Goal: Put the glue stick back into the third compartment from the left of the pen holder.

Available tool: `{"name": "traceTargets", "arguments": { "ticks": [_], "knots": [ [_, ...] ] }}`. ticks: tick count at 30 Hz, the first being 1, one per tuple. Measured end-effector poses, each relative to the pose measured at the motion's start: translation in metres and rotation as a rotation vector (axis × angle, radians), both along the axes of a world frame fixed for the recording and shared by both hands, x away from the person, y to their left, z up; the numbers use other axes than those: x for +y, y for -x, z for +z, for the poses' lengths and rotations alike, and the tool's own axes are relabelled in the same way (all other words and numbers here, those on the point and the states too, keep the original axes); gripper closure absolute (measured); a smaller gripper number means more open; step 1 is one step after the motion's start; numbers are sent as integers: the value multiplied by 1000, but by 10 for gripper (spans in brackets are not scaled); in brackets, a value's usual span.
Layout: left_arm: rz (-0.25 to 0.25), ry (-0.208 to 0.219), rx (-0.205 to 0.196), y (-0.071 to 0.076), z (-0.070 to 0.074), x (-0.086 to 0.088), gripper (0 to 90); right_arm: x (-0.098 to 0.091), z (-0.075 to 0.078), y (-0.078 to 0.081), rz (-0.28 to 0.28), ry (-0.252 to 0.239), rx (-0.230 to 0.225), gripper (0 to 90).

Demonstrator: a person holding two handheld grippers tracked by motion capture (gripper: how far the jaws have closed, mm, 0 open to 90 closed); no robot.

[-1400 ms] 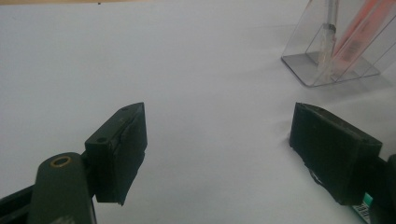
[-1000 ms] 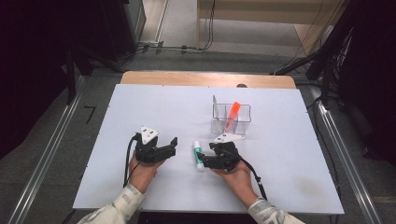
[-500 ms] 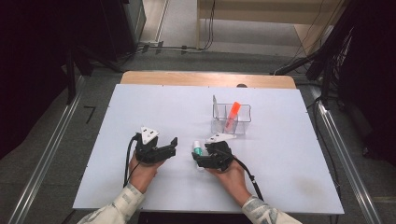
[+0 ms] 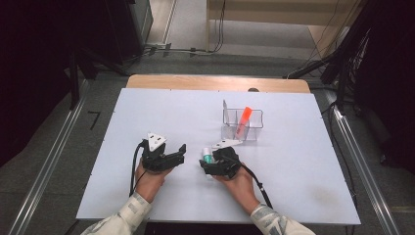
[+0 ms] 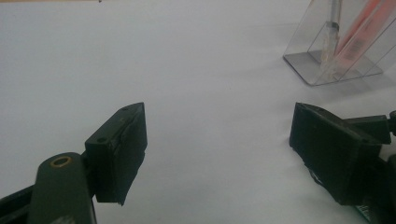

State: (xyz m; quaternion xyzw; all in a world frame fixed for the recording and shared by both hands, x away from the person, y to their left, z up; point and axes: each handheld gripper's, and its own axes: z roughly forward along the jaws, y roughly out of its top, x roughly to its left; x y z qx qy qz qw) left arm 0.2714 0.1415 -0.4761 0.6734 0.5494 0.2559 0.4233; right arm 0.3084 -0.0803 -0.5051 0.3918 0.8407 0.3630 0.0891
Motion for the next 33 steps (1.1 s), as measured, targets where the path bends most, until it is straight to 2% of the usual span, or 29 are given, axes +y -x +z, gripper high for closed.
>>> {"name": "traceTargets", "arguments": {
  "ticks": [8, 16, 21, 24, 27, 33],
  "knots": [
    [-1, 2, 1, 0, 0, 0, 193, 7, 1, -4, -2, 31, -15, 427],
    [-2, 1, 2, 0, 0, 0, 193, 10, 3, -8, -13, 53, 2, 502],
    [-3, 2, 1, 0, 0, 0, 193, 11, 5, -11, -6, 88, 2, 582],
    [-3, 1, 3, 0, 0, 0, 193, 12, 7, -13, -2, 104, 11, 597],
    [-3, 1, 3, 0, 0, 0, 193, 14, 6, -13, 8, 122, -12, 622],
    [-1, 4, 1, 1, 1, 0, 193, 13, 6, -13, 17, 120, -14, 628]
  ]
}}
